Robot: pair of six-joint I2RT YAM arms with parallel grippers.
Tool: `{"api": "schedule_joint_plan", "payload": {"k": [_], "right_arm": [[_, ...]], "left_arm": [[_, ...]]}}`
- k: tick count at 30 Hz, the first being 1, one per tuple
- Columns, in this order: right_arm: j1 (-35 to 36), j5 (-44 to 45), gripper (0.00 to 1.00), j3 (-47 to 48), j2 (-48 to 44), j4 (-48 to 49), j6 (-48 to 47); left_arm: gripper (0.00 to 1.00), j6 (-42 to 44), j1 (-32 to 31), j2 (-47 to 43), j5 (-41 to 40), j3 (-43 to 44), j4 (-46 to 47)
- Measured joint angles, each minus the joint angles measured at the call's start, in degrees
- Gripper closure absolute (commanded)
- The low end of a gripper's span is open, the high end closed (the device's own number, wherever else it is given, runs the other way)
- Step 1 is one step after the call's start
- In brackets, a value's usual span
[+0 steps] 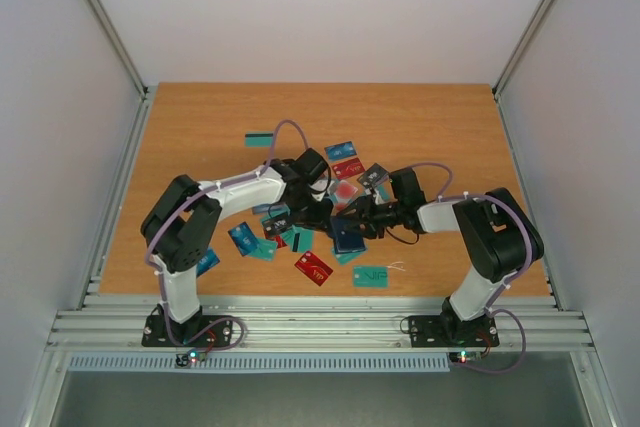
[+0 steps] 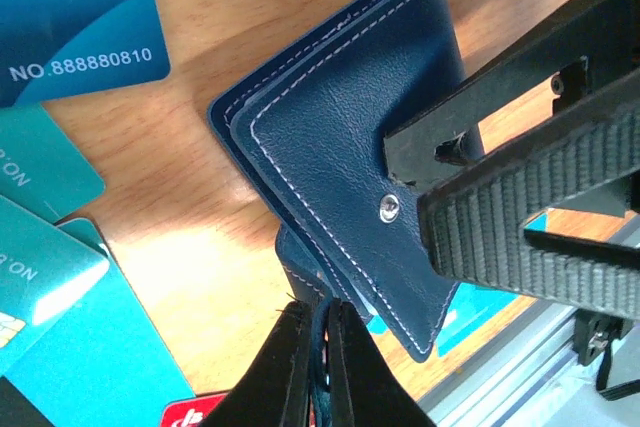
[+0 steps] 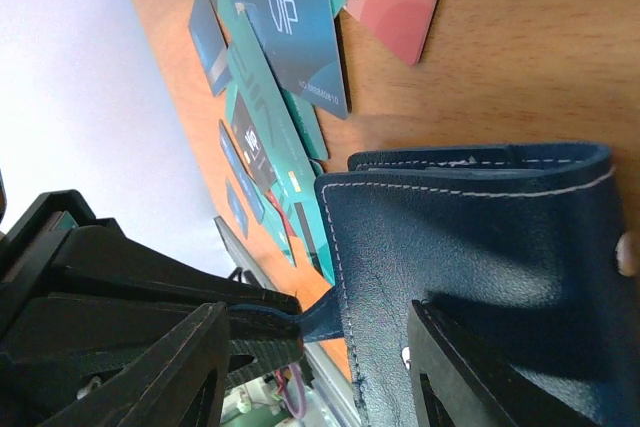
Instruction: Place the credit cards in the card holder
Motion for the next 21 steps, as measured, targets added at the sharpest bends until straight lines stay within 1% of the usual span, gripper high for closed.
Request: {"api": "schedule_joint_plan", "payload": {"k": [7, 16, 21], "right_arm": [[0.1, 0.5, 0.48, 1.1, 0.0, -2.7, -1.9], [0.3, 1.7, 0.47, 1.1, -1.0, -3.9, -2.3], [0.3, 2.8, 0.48, 0.4, -2.9, -4.9, -2.4]], "left_arm": [[0.97, -3.7, -0.1, 2.6, 0.2, 3.8, -3.2], [0.96, -6.3, -2.3, 6.3, 1.1, 7.3, -4.5], [0.94, -8.1, -3.1, 8.0, 1.0, 8.9, -5.5]]}}
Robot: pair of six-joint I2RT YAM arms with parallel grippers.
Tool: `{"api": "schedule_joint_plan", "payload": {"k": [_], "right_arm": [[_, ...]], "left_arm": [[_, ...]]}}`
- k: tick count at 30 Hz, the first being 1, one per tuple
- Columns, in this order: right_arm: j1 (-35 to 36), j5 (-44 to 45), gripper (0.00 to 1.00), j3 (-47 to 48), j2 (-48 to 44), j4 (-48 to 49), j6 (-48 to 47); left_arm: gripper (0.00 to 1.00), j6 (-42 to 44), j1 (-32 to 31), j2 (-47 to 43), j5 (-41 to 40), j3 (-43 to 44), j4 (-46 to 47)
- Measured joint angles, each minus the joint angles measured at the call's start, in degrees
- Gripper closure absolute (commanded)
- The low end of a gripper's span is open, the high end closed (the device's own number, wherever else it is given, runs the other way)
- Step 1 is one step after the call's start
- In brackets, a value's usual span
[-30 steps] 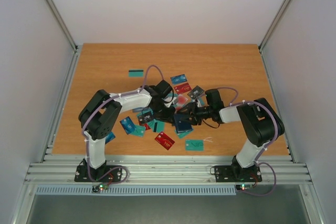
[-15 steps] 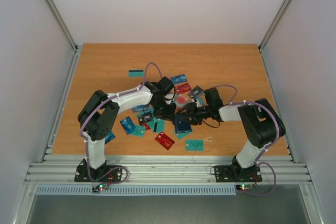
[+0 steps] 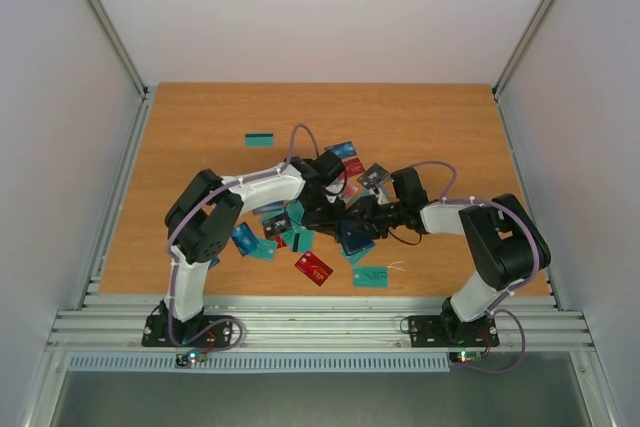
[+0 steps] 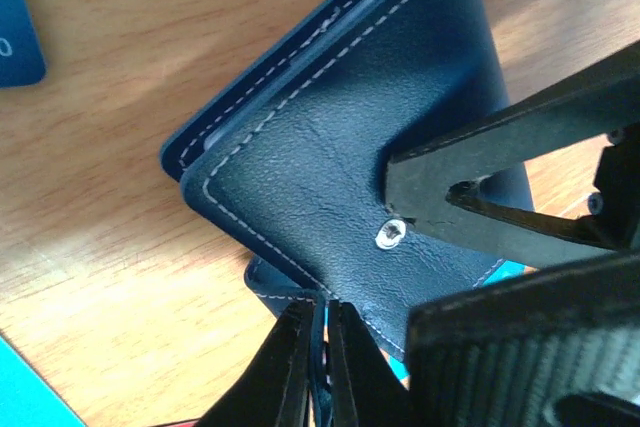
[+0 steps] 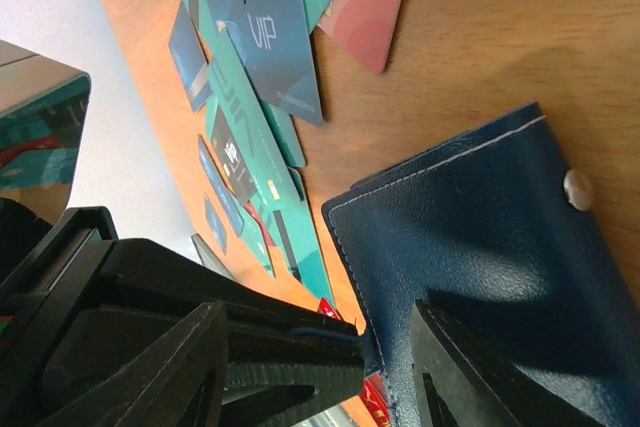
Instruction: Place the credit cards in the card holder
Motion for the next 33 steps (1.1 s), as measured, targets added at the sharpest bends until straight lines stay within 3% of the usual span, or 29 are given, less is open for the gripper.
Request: {"api": "schedule_joint_plan", "payload": {"k": [15, 24, 33], "right_arm": [[-0.3, 1.2, 0.47, -1.6, -12.2, -11.6, -5.1], [-0.3, -1.6, 0.49, -5.6, -8.8, -7.3, -4.5], [-0.3, -5.9, 0.52, -6.9, -1.8, 4.2, -1.5]], "left_arm": [[0.94, -2.1, 0.0, 4.0, -1.0, 4.2, -3.0], [0.94, -0.8, 0.0, 5.6, -1.0, 6.5, -4.7], [0.87, -0.9, 0.0, 6.0, -1.0, 8.7, -7.1]]}}
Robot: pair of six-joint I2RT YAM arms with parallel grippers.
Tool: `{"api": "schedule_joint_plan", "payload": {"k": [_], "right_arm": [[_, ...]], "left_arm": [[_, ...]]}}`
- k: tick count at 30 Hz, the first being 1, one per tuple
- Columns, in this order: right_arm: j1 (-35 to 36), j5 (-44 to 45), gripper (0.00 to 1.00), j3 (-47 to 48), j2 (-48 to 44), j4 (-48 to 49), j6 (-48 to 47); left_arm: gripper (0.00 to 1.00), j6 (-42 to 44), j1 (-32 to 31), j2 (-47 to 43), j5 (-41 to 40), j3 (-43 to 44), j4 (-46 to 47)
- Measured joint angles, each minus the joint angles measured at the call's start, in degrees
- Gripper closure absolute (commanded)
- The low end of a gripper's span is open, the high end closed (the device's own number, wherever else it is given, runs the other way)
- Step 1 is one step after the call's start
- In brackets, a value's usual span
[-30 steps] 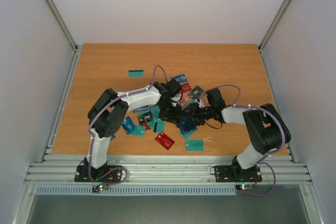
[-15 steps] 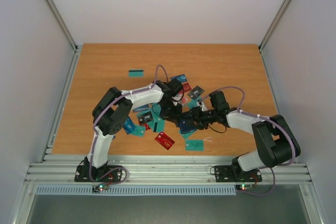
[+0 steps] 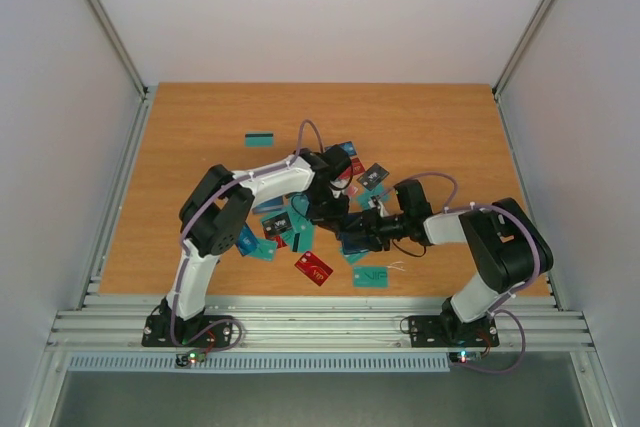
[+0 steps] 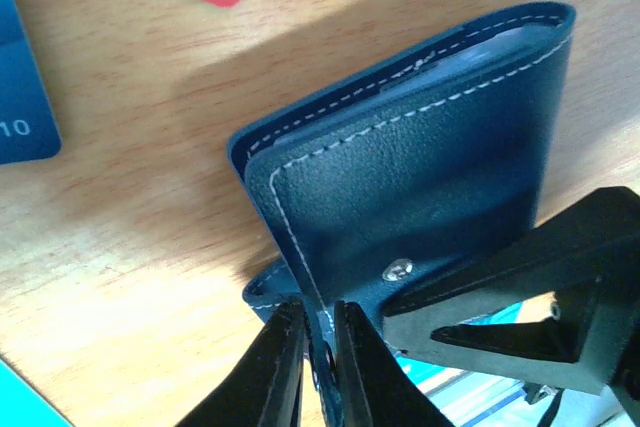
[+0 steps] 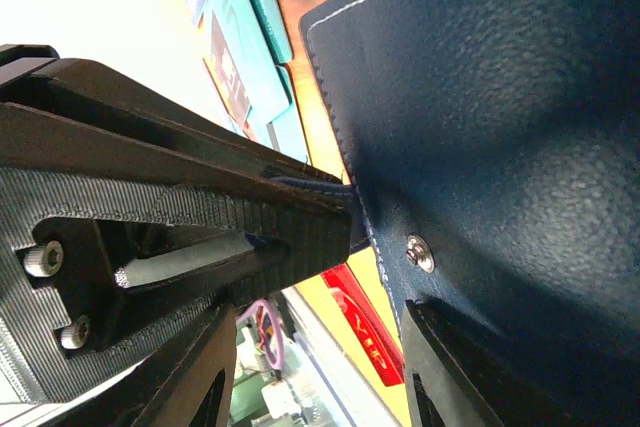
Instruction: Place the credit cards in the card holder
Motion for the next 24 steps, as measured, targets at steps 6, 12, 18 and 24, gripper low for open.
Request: {"api": "schedule_joint_plan", "payload": {"k": [6, 12, 18, 24], "right_arm": [[0.0, -0.2, 0.53, -0.2, 0.4, 1.5, 0.8], [-0.4, -0.1, 0.53, -0.1, 0.3, 1.4, 0.8], [-0.3, 0.5, 0.53, 0.6, 0.1, -0.3, 0.2], [-0.1, 1.7, 0.53, 1.9, -0.9, -4.6, -1.6]], "left_arm": [[0.77, -0.6, 0.4, 0.7, 0.5, 1.5, -2.2], [0.62, -0.8, 1.7, 0.8, 2.4, 1.3, -2.6], [0.59, 0.7, 3.7, 0.8, 8.1, 0.9, 1.4], [0.61, 2.0, 4.2, 0.9, 13.5, 1.6, 6.2]]}}
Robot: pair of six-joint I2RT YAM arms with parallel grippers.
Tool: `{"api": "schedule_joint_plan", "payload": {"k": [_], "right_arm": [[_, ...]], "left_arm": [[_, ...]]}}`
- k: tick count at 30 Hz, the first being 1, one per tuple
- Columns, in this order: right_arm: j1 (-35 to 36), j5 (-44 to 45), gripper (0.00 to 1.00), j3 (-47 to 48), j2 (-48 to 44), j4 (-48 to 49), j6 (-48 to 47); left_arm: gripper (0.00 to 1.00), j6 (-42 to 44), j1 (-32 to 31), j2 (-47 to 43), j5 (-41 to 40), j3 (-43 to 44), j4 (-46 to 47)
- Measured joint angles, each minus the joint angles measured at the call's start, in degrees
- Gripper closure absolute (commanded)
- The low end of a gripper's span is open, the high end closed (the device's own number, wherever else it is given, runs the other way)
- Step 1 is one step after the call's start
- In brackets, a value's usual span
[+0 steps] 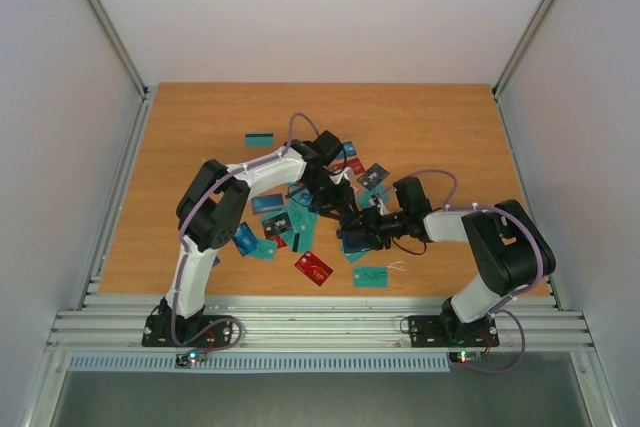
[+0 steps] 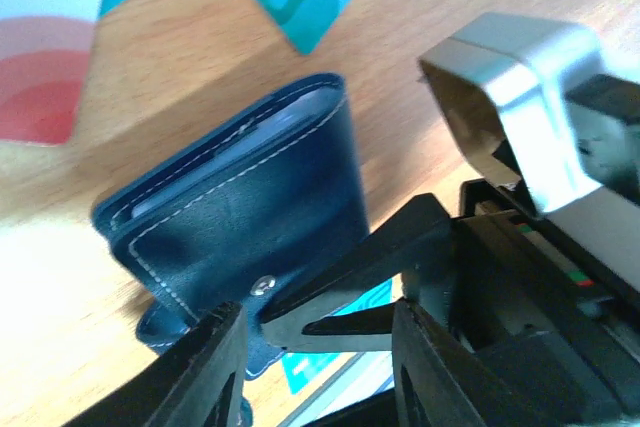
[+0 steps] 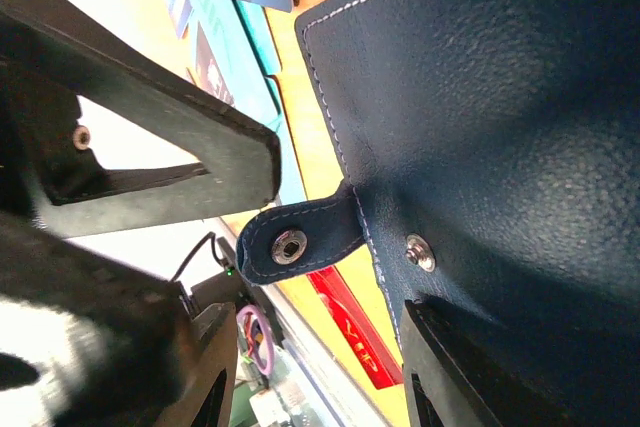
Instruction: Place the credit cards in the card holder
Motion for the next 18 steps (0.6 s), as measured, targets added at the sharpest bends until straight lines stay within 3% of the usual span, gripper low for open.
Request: {"api": "schedule_joint_plan", "payload": {"k": [8, 18], "right_arm": [[0.1, 2.3, 0.55, 1.9, -0.9, -4.7, -1.2], [0.2, 8.0, 0.61, 8.5, -3.8, -18.4, -5.7]], "left_arm": [[0.81, 4.1, 0.1, 1.8, -1.8, 2.8, -2.2], [0.93, 7.2, 0.5, 4.1, -4.0, 1.9, -2.7]]}}
